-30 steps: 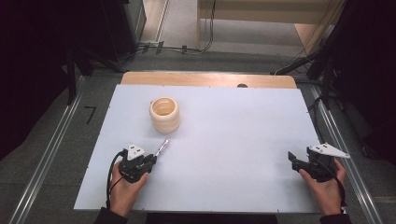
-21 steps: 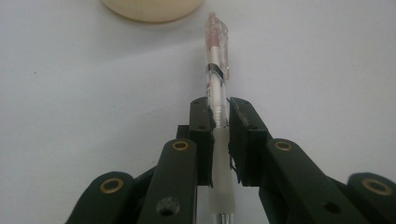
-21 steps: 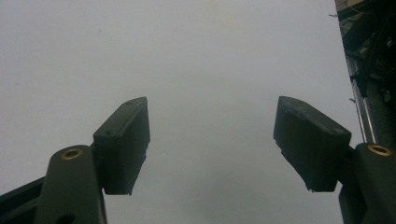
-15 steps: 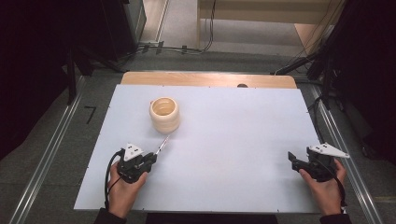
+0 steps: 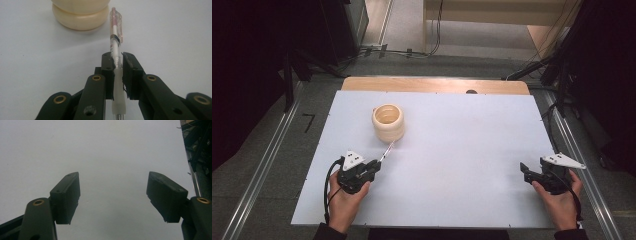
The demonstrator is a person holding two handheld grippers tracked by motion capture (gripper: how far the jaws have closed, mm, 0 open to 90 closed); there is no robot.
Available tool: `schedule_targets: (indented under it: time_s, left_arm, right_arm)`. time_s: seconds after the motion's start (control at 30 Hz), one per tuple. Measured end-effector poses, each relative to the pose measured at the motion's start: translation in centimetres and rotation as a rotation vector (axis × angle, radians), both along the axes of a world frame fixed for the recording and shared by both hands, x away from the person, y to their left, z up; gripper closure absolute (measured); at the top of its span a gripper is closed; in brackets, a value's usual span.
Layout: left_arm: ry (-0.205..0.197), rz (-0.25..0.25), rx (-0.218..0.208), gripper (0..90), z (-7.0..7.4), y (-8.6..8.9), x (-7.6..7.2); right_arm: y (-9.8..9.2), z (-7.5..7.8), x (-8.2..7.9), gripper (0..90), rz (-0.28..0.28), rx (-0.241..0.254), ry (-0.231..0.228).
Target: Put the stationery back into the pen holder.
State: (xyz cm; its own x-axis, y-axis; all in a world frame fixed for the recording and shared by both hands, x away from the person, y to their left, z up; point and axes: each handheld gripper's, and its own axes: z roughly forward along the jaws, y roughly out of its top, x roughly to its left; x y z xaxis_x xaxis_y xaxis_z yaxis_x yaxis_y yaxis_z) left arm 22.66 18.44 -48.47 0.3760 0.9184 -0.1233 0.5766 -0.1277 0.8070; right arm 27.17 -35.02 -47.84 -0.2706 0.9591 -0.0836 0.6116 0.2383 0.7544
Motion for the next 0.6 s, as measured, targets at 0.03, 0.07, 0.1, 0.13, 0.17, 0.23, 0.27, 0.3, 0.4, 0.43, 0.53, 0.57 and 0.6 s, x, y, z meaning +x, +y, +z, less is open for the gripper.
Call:
schedule_targets:
  time_s: [0.03, 0.07, 0.1, 0.13, 0.17, 0.23, 0.27, 0.3, 0.4, 0.43, 0.53, 0.57, 0.6]
  left_arm:
    - [-0.003, -0.002, -0.002, 80.8, 0.0, 0.0, 0.1]
    - [-0.006, -0.002, -0.005, 80.8, 0.1, 0.0, 0.1]
    - [-0.008, -0.001, -0.005, 80.8, 0.1, 0.1, 0.2]
    - [-0.009, 0.000, -0.007, 80.9, 0.2, 0.1, 0.2]
    - [-0.012, 0.001, -0.011, 80.8, 0.2, 0.1, 0.3]
    - [-0.018, 0.005, -0.019, 80.8, 0.4, 0.2, 0.3]
    - [-0.023, 0.007, -0.022, 80.8, 0.5, 0.2, 0.3]
    - [-0.026, 0.008, -0.022, 80.8, 0.5, 0.2, 0.3]
    - [-0.028, 0.011, -0.033, 80.8, 0.7, 0.3, 0.4]
    - [-0.031, 0.013, -0.037, 80.8, 0.7, 0.3, 0.4]
    - [-0.043, 0.020, -0.045, 80.8, 1.0, 0.5, 0.3]
    - [-0.047, 0.022, -0.047, 80.8, 1.1, 0.5, 0.3]
    - [-0.051, 0.025, -0.051, 80.8, 1.2, 0.6, 0.3]
  right_arm:
    - [0.0, 0.0, 0.0, 26.0, 0.000, -0.001, 0.000]
    - [0.0, 0.0, 0.0, 26.0, 0.000, 0.000, -0.001]
    - [0.0, 0.0, 0.0, 25.9, 0.000, 0.000, -0.002]
    - [0.0, 0.0, 0.0, 26.0, -0.001, 0.000, -0.002]
    - [0.0, 0.0, 0.0, 26.0, -0.001, 0.001, -0.001]
    - [0.0, 0.0, 0.0, 25.9, -0.001, 0.002, -0.002]
    - [-0.1, 0.0, 0.0, 26.0, 0.000, 0.002, -0.004]
    - [-0.1, 0.0, 0.0, 25.9, -0.001, 0.002, -0.004]
    - [-0.1, 0.0, 0.0, 25.9, 0.000, 0.001, -0.003]
    - [-0.1, 0.0, 0.0, 26.0, 0.000, 0.001, -0.003]
    - [-0.1, 0.0, 0.0, 26.0, 0.000, 0.002, -0.005]
    - [-0.1, 0.0, 0.0, 26.0, -0.001, 0.003, -0.004]
    - [-0.1, 0.0, 0.0, 26.0, 0.000, 0.002, -0.004]
